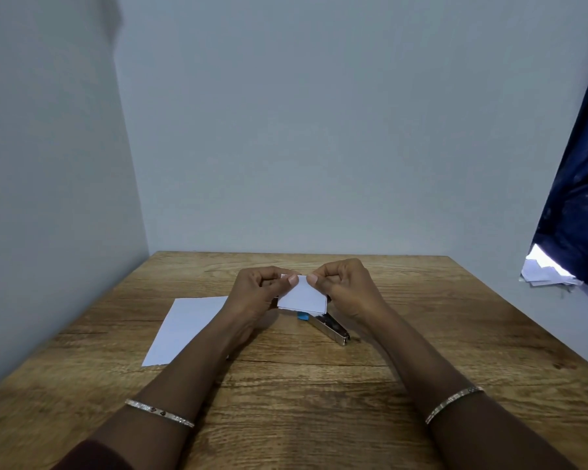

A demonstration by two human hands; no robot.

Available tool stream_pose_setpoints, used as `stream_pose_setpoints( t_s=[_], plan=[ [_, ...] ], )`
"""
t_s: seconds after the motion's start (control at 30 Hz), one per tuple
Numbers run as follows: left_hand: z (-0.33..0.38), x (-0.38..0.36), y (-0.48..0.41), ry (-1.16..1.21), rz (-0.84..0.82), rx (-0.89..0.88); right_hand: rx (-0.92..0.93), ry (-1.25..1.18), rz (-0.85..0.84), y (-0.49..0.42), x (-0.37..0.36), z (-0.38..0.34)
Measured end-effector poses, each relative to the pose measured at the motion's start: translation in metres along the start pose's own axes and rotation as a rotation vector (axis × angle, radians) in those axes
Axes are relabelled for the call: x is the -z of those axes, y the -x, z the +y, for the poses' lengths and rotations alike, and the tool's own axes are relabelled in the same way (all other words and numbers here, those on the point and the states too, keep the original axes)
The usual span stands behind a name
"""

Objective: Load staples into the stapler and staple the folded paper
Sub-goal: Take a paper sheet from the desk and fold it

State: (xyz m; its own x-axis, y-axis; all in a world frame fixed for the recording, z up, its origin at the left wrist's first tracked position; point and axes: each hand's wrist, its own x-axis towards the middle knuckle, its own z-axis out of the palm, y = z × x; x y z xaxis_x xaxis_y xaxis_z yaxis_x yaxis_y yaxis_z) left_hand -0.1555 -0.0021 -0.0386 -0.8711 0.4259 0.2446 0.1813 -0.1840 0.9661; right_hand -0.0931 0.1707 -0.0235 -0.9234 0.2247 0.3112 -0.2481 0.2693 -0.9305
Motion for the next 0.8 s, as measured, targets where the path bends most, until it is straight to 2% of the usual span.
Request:
stream_pose_setpoints(
  t_s=[0.23, 0.4, 0.5, 0.67, 0.8],
  plan=[
    [0.001, 0.001, -0.001, -0.05, 0.045, -0.03, -0.012, -0.007, -0.028, -0.001, -0.001, 0.002],
    [0.003, 0.003, -0.003, -0.021, 0.1, -0.029, -0.037, -0.108, 0.013, -0.002, -0.001, 0.002],
    [0.004, 0.001, -0.001, -0.015, 0.074, 0.0, -0.007, -0.049, 0.048, -0.003, 0.004, 0.004],
    [0.002, -0.001, 0.003, -0.295, 0.013, -0.071, 0.057, 0.134, 0.043, -0.002, 0.007, 0.002],
    [0.004, 0.0, 0.002, -0.247, 0.073, -0.08, 0.078, 0.122, 0.085, -0.001, 0.0, -0.002]
  ],
)
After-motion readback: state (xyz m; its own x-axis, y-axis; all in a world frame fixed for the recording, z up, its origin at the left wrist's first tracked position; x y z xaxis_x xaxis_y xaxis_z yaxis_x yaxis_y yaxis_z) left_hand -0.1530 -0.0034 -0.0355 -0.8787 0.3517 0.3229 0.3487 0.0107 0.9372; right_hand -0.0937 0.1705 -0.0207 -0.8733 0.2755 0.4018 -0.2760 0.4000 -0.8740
